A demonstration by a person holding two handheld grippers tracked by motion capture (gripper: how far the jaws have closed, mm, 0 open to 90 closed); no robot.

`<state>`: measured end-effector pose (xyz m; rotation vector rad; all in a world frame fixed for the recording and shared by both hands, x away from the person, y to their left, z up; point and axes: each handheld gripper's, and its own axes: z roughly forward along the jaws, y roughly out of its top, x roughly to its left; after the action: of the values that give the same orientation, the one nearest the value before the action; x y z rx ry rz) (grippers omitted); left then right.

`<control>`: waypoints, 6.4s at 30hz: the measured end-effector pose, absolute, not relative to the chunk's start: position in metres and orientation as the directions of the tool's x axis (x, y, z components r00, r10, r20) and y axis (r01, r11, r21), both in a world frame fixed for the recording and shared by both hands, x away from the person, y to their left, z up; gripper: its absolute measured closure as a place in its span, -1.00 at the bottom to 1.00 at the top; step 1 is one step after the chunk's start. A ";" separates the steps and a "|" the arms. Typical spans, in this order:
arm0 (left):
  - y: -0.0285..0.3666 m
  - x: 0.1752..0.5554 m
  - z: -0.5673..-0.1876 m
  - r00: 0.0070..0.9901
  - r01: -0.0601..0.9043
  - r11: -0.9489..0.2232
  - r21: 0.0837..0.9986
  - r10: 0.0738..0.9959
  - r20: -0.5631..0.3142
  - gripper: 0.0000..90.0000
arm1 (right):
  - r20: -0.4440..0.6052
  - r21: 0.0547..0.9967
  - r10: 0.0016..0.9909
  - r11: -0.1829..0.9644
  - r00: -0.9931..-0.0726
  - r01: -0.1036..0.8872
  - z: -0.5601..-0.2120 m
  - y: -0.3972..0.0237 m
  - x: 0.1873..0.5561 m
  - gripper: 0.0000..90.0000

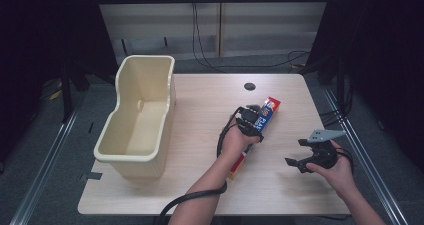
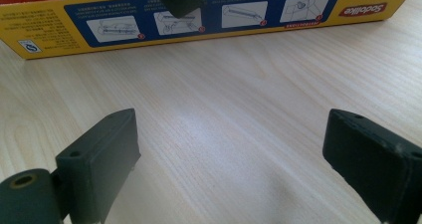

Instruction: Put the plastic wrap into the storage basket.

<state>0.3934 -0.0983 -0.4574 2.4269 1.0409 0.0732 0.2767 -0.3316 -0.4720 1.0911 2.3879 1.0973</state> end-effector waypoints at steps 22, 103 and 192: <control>-0.096 0.407 -0.437 0.723 0.673 -0.669 0.317 0.684 -0.093 -0.09 | 0.045 0.753 0.734 0.421 -0.678 0.506 -0.471 -0.332 0.278 -0.83; 0.043 0.410 -0.265 0.567 0.819 -0.518 0.245 0.795 -0.216 -0.09 | 0.048 0.748 0.687 0.456 -0.725 0.482 -0.473 -0.321 0.279 -0.95; 0.172 0.399 -0.199 0.283 0.927 -0.229 0.296 0.946 -0.155 -0.09 | 0.033 0.742 0.686 0.470 -0.727 0.477 -0.472 -0.318 0.279 -0.94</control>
<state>0.3985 0.1724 -0.1989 2.2300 1.7018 0.0815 0.2788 -0.3180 -0.4722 0.9944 2.4516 1.1101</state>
